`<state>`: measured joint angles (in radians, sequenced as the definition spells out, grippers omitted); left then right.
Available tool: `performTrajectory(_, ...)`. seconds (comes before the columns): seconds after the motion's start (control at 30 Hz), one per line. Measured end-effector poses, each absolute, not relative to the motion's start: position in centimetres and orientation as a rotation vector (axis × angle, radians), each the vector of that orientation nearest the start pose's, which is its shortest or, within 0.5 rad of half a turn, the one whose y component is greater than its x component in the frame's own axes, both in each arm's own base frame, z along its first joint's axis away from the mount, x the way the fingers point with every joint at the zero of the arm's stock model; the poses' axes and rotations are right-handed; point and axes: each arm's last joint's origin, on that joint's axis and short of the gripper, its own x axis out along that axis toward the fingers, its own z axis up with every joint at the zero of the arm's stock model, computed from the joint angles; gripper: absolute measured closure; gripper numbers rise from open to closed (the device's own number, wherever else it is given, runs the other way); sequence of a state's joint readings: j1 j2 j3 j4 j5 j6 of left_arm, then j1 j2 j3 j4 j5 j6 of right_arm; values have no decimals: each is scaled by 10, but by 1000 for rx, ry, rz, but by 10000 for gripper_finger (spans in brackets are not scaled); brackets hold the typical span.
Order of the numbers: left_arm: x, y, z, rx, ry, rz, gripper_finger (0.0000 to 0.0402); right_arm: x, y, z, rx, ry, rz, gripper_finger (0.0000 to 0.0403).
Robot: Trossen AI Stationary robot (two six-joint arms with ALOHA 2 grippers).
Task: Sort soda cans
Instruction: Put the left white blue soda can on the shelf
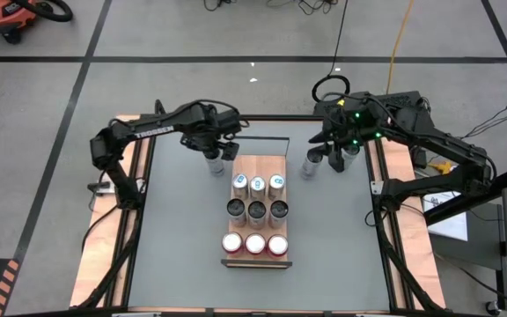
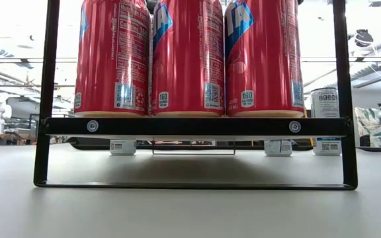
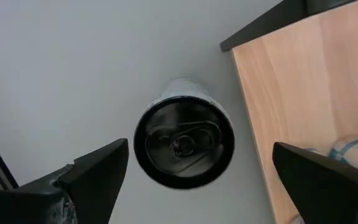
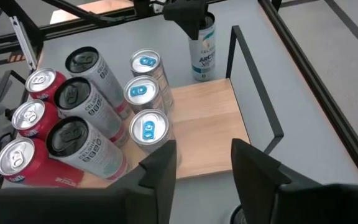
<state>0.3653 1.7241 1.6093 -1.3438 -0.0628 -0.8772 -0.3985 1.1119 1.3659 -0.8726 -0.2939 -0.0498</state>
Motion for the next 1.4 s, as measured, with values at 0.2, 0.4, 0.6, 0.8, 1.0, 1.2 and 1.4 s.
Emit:
performTrajectory(0.2,306,122,287,-927,1258,993,2,192,-72,405,159,572,-88,275)
performTrajectory(0.4,308,129,280,-976,1287,981,17,192,-72,406,155,561,-88,275)
performTrajectory(0.6,308,128,280,-986,1291,971,79,192,-72,406,150,561,-87,275)
performTrajectory(0.8,307,128,280,-986,1295,971,149,192,-72,406,105,560,-75,275)
performTrajectory(1.0,306,127,282,-1002,1305,967,165,192,-72,406,99,560,-74,275)
performTrajectory(1.2,300,121,311,-1050,1321,916,165,195,-73,411,7,513,-65,275)
performTrajectory(1.4,279,106,374,-1091,1156,902,165,201,-76,423,-93,377,-71,275)
